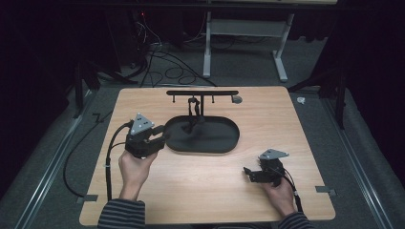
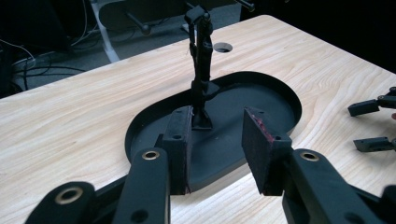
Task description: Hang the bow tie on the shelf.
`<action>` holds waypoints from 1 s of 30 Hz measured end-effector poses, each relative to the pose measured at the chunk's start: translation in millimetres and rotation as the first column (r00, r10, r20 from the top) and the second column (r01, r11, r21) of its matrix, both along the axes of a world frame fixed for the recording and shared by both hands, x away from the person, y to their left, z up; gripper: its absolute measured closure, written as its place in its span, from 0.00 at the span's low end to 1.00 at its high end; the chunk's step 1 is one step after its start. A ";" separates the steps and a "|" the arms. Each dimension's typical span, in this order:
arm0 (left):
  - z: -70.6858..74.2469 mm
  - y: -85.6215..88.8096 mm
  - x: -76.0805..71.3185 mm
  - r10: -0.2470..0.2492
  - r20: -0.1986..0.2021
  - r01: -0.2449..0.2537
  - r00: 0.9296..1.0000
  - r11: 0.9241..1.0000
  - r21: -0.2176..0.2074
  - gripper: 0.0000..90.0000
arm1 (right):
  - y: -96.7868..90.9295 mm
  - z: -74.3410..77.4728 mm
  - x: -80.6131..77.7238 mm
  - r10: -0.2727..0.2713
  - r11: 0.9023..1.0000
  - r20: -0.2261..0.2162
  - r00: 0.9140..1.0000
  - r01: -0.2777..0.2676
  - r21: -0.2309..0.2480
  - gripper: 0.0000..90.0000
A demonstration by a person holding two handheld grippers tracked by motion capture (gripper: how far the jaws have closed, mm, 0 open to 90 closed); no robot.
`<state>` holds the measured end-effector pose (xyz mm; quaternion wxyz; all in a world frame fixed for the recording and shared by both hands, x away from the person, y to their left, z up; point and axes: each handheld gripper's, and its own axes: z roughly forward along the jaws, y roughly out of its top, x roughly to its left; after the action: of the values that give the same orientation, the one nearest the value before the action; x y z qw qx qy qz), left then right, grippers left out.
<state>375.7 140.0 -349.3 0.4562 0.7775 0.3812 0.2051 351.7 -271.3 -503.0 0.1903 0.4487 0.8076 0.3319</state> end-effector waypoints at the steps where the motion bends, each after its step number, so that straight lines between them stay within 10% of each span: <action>1: 0.1 0.1 -0.7 -0.001 0.000 0.001 1.000 1.000 0.001 0.71 | 0.0 0.0 0.0 0.000 1.000 0.000 1.000 0.000 0.000 0.22; 30: -12.3 20.9 -27.3 0.027 -0.003 -0.027 1.000 0.999 -0.040 0.70 | 0.1 0.0 -0.1 0.001 1.000 0.000 1.000 -0.001 0.000 0.22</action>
<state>348.4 160.9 -361.6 0.4683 0.7633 0.3963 0.2024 351.7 -271.3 -503.0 0.1900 0.4485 0.8078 0.3319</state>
